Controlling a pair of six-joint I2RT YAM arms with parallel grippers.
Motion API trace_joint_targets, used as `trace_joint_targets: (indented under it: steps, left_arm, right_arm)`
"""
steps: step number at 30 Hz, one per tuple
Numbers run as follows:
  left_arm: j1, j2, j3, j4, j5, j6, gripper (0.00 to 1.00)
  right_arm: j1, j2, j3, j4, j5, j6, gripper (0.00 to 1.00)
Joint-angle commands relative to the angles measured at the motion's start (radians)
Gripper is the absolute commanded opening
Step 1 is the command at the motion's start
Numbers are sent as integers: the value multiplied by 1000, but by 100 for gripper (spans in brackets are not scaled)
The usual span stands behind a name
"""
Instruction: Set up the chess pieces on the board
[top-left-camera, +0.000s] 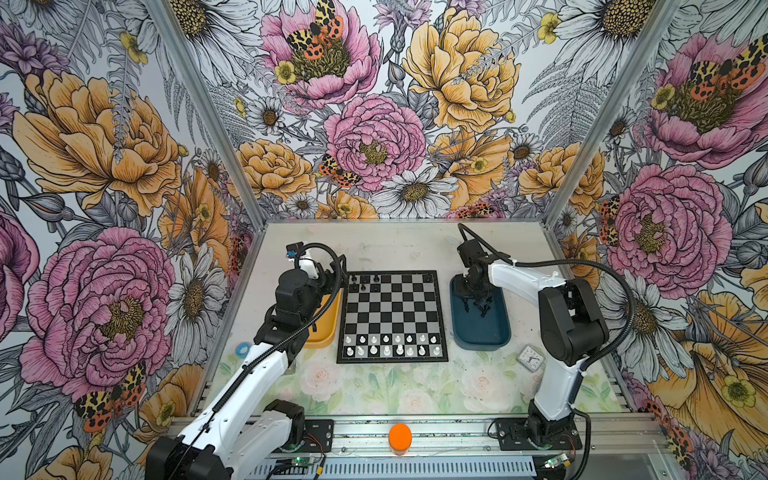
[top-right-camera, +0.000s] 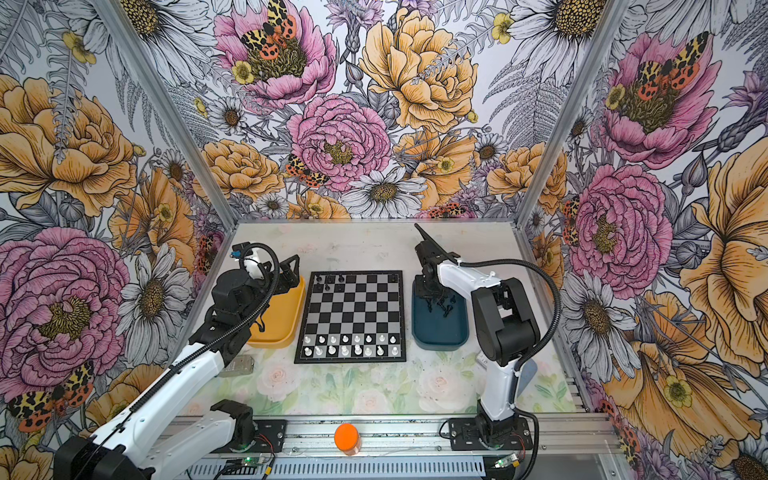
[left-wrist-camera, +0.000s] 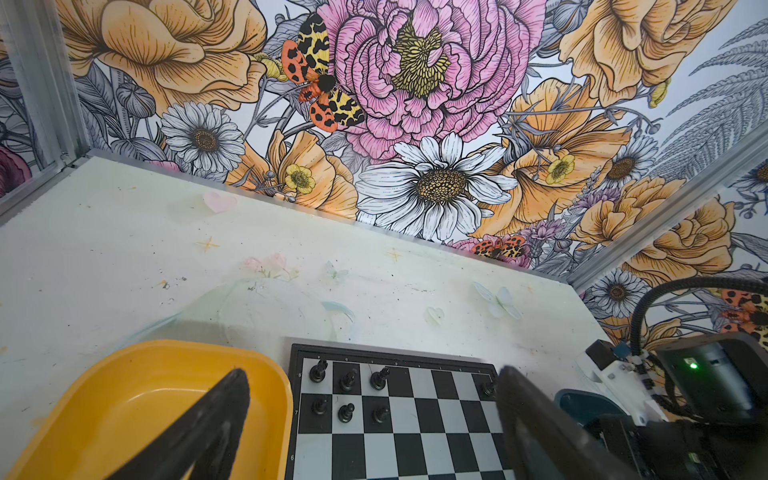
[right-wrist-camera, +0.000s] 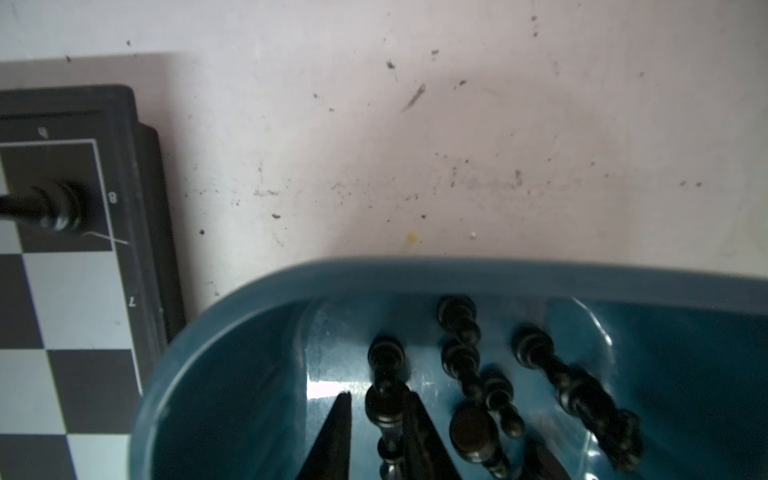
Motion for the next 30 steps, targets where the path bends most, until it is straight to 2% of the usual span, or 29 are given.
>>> trace_joint_targets:
  steps: [1, 5, 30]
  left_arm:
    - [-7, -1, 26, 14, -18, -2, 94]
    - [-9, 0, 24, 14, -20, 0, 94]
    - [-10, 2, 24, 14, -20, 0, 94]
  right_arm:
    - [-10, 16, 9, 24, 3, -16, 24]
    - [-11, 21, 12, 23, 6, -12, 21]
    - [-15, 55, 40, 31, -1, -10, 20]
